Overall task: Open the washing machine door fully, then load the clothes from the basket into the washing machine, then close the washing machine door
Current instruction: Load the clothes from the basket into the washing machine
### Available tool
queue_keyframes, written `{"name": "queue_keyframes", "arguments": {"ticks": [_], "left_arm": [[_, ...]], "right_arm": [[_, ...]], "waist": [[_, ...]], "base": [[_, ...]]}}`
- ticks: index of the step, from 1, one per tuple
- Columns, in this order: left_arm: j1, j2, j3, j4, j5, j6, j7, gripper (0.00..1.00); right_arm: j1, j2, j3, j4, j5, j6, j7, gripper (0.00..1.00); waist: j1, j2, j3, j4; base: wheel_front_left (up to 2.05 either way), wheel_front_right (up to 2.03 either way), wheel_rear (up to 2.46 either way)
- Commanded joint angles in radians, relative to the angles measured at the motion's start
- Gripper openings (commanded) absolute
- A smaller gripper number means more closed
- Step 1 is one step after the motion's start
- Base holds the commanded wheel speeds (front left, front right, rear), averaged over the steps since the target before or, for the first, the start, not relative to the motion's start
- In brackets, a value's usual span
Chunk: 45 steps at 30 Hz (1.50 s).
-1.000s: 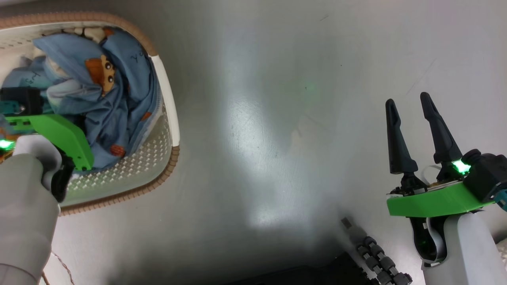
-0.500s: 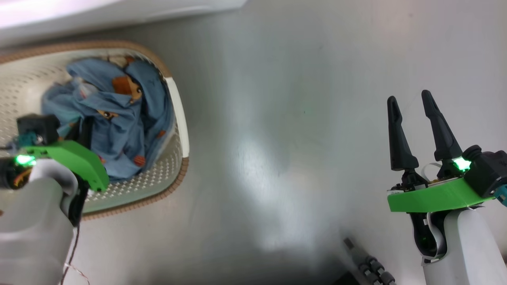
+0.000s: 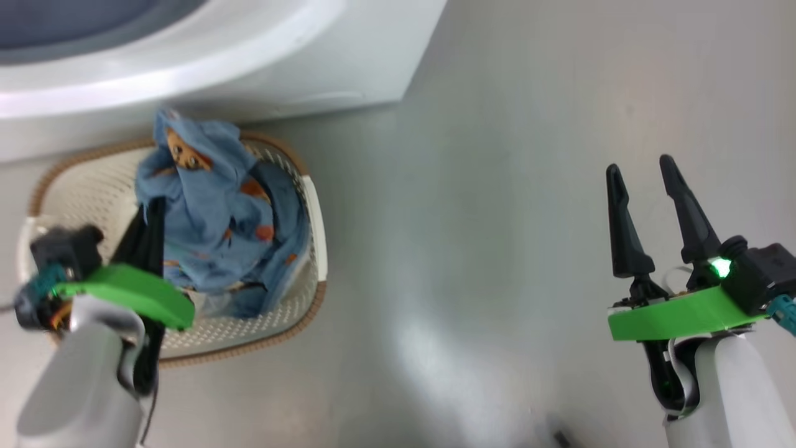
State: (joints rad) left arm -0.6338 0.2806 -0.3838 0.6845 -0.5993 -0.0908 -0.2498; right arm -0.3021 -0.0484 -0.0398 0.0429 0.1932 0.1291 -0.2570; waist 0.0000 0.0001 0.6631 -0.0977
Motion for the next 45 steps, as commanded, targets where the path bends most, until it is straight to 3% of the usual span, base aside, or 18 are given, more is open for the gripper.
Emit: {"name": "queue_keyframes", "arguments": {"ticks": [1,18,29,45], "left_arm": [[0.057,0.019,0.064,-0.051,0.033,0.006,-0.012,0.00],[0.328,-0.128,0.353,-0.385,0.283,-0.018,-0.012,0.00],[0.469,-0.184,0.438,-0.562,0.393,-0.028,-0.012,0.00],[0.683,-0.217,0.523,-0.698,0.472,-0.016,-0.012,0.00]], "right_arm": [[0.047,-0.002,0.020,-0.013,-0.009,0.002,-0.005,1.00],[0.101,-0.002,0.039,0.048,-0.023,0.002,-0.005,1.00],[0.146,-0.002,0.048,0.080,-0.034,0.002,-0.005,1.00],[0.212,-0.002,0.062,0.103,-0.044,0.002,-0.005,1.00]], "waist": [[0.0000,-0.0001,-0.092,0.033],[0.0000,-0.0001,-0.328,0.083],[0.0000,-0.0001,-0.468,0.084],[0.0000,-0.0001,-0.616,0.058]], "base": [[0.00,0.00,0.00],[0.00,0.00,0.00],[0.00,0.00,0.00],[0.00,0.00,0.00]]}}
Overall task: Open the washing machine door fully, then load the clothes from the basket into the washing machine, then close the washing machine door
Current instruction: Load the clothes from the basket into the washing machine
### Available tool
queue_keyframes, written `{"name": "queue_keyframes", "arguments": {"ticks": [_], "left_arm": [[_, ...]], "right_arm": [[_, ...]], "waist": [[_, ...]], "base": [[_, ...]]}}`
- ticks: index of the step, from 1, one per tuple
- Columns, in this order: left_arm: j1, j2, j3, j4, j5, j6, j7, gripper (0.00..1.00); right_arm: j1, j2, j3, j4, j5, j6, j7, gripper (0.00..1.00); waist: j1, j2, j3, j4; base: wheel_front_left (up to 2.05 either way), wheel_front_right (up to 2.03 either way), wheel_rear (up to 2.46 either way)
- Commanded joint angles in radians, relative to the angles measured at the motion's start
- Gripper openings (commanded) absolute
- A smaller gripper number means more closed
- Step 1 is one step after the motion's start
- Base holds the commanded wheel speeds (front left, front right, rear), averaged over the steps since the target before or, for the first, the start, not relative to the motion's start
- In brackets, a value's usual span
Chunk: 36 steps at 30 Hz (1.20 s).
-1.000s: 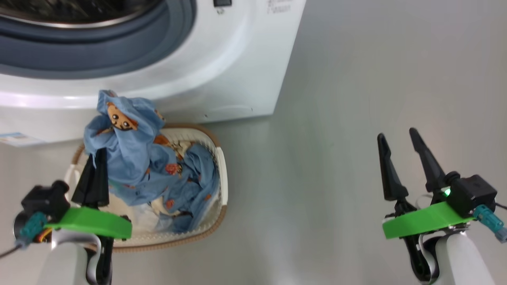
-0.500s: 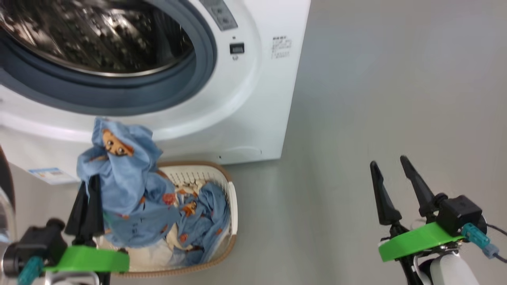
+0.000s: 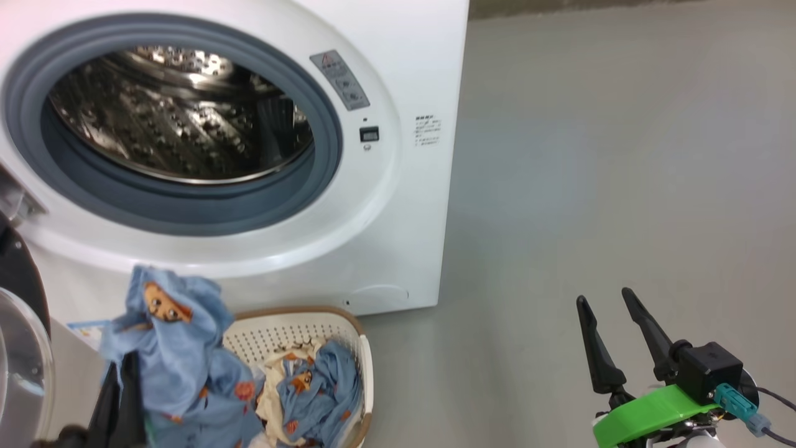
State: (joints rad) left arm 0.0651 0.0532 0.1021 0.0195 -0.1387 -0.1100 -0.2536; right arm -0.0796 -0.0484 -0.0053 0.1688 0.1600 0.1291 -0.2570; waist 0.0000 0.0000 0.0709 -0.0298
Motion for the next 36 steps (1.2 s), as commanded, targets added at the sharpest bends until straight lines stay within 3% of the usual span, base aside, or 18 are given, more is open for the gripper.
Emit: {"name": "queue_keyframes", "arguments": {"ticks": [1,20,29,36], "left_arm": [[-0.003,0.009,0.042,-0.037,0.014,0.006,-0.008,0.00],[0.030,-0.002,0.049,-0.050,-0.011,0.017,-0.008,0.00],[-0.106,-0.001,0.050,-0.021,-0.015,0.005,-0.008,0.00],[-0.294,0.043,0.060,0.017,-0.010,-0.011,-0.008,0.00]], "right_arm": [[-0.005,-0.002,0.027,-0.023,-0.010,0.002,-0.005,1.00],[0.022,-0.002,0.018,-0.035,0.000,0.002,-0.005,1.00],[0.000,-0.002,0.012,-0.053,0.010,0.002,-0.005,1.00],[-0.038,-0.002,0.014,-0.079,0.014,0.002,-0.005,1.00]], "waist": [[0.0000,0.0000,-0.031,-0.013],[0.0000,0.0000,-0.034,-0.030],[0.0000,0.0000,0.062,-0.052],[0.0000,0.0000,0.175,-0.069]], "base": [[0.00,0.00,0.00],[0.00,0.00,0.00],[0.00,0.00,0.00],[0.00,0.00,0.00]]}}
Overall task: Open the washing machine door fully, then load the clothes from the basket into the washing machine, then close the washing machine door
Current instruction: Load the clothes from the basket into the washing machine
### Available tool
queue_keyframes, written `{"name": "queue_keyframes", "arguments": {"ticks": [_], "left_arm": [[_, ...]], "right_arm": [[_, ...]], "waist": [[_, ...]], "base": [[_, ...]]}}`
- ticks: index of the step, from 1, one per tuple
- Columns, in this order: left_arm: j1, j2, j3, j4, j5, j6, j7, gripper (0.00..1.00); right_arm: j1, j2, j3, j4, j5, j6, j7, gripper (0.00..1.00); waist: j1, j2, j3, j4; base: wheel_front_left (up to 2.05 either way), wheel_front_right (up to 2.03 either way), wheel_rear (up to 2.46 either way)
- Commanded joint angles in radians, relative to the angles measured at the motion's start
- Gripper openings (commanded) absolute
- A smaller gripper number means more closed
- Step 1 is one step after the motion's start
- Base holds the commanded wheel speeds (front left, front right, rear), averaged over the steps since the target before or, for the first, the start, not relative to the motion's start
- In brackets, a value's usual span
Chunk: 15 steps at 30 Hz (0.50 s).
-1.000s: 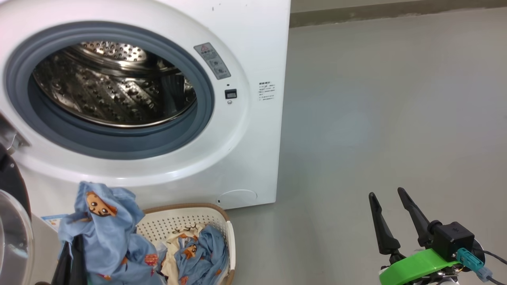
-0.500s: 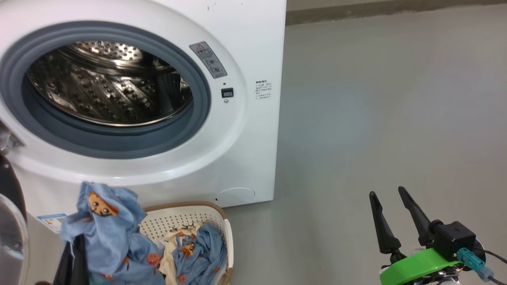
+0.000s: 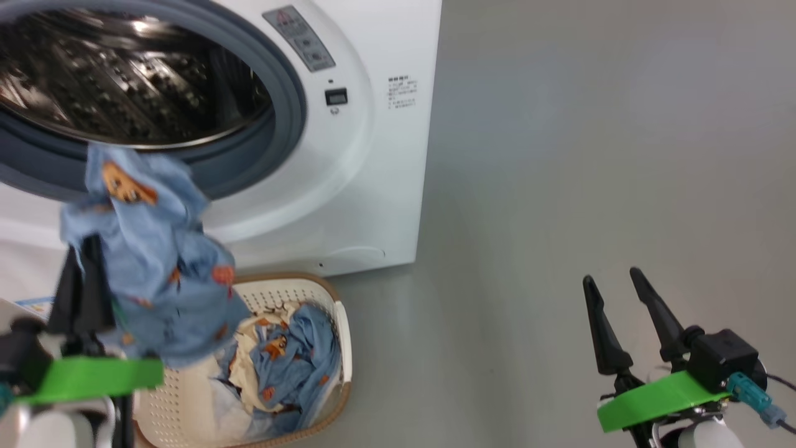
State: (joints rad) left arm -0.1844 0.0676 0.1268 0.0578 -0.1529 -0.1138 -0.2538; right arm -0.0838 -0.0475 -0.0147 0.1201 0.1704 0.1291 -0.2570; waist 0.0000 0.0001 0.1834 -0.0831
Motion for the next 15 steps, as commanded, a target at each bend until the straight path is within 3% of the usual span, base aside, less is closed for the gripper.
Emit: {"name": "queue_keyframes", "arguments": {"ticks": [1,15], "left_arm": [[-0.075,0.037,0.037,-0.016,0.005,-0.009,-0.008,0.00],[-0.447,0.100,0.084,0.076,-0.006,-0.016,-0.008,0.00]], "right_arm": [[-0.040,-0.003,0.025,-0.034,0.004,0.002,-0.005,1.00],[-0.131,-0.003,0.042,-0.075,0.017,0.002,-0.005,1.00]], "waist": [[0.0000,-0.0001,0.079,-0.018],[0.0000,-0.0001,0.327,-0.048]], "base": [[0.00,0.00,0.00],[0.00,0.00,0.00]]}}
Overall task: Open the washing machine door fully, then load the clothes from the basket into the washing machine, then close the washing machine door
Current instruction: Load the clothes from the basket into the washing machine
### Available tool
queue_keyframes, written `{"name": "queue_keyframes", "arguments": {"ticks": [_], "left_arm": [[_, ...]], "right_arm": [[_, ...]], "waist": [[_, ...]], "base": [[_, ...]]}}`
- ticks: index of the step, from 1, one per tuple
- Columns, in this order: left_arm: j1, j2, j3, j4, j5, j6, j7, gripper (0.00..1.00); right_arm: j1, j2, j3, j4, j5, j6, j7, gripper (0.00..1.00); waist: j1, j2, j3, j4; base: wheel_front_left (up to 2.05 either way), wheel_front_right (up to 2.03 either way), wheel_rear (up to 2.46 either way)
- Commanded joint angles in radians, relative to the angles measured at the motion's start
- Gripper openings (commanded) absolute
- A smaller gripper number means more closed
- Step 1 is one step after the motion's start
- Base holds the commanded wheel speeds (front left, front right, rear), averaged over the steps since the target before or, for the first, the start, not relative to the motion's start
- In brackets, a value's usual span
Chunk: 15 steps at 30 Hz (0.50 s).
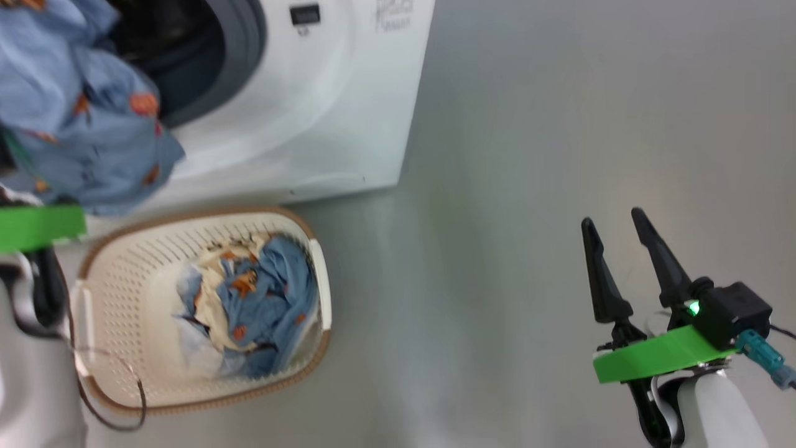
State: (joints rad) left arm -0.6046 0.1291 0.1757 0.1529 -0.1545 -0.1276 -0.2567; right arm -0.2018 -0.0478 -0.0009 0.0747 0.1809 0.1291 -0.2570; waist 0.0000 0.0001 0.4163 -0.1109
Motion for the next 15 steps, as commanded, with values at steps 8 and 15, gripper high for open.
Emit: {"name": "queue_keyframes", "arguments": {"ticks": [8,15], "left_arm": [[-0.213,0.048,0.043,0.072,-0.014,-0.003,-0.005,0.00],[-0.362,0.084,-0.030,0.270,-0.012,-0.003,-0.005,0.00]], "right_arm": [[-0.045,-0.002,0.025,-0.050,0.021,0.002,-0.005,1.00],[-0.064,-0.002,0.031,-0.049,0.033,0.002,-0.005,1.00]], "waist": [[0.0000,-0.0001,0.237,-0.020],[0.0000,-0.0001,0.281,-0.015]], "base": [[0.00,0.00,0.00],[0.00,0.00,0.00]]}}
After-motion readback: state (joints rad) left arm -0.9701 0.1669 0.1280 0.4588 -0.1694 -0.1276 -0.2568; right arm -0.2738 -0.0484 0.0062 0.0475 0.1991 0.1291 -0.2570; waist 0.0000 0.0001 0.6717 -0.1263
